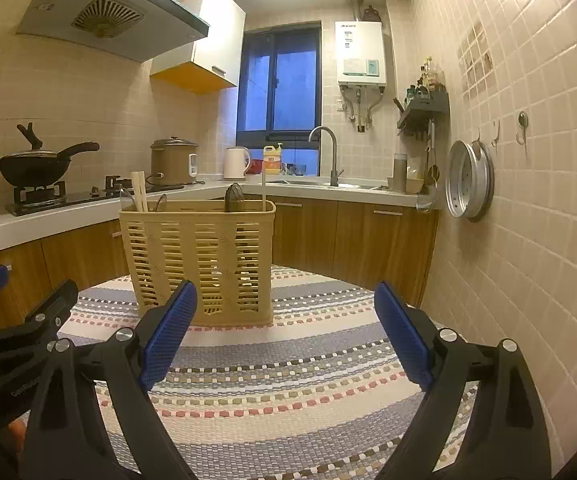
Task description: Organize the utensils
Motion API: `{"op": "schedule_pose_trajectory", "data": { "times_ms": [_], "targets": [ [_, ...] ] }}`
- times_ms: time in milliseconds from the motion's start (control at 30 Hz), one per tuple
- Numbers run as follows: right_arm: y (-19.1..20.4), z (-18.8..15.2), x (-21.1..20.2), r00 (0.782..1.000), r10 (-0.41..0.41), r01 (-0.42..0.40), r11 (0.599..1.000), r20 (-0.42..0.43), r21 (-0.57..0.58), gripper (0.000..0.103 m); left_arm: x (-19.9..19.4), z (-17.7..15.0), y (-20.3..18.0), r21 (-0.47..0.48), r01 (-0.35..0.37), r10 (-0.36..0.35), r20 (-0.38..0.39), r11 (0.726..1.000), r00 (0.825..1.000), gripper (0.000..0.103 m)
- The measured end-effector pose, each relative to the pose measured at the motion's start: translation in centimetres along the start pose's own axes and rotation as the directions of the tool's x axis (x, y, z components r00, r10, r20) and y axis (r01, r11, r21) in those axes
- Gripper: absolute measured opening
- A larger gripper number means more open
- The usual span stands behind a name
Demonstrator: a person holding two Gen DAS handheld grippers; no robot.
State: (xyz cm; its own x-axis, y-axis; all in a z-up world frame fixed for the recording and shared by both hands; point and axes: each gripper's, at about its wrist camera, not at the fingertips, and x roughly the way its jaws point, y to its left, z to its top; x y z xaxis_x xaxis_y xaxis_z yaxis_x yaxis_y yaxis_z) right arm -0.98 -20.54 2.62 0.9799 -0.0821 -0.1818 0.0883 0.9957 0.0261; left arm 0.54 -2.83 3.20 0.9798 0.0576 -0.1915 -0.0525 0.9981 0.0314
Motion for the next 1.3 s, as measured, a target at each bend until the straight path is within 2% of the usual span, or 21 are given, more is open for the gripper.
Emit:
{"op": "schedule_pose_trajectory", "data": {
  "times_ms": [1300],
  "targets": [
    [-0.27, -0.10, -0.04, 1.000, -0.003, 0.003, 1.000, -0.006, 0.014, 0.090, -0.06, -0.21, -0.10, -0.001, 0.003, -0.003, -0.014, 1.000, 1.000, 0.095]
  ]
}}
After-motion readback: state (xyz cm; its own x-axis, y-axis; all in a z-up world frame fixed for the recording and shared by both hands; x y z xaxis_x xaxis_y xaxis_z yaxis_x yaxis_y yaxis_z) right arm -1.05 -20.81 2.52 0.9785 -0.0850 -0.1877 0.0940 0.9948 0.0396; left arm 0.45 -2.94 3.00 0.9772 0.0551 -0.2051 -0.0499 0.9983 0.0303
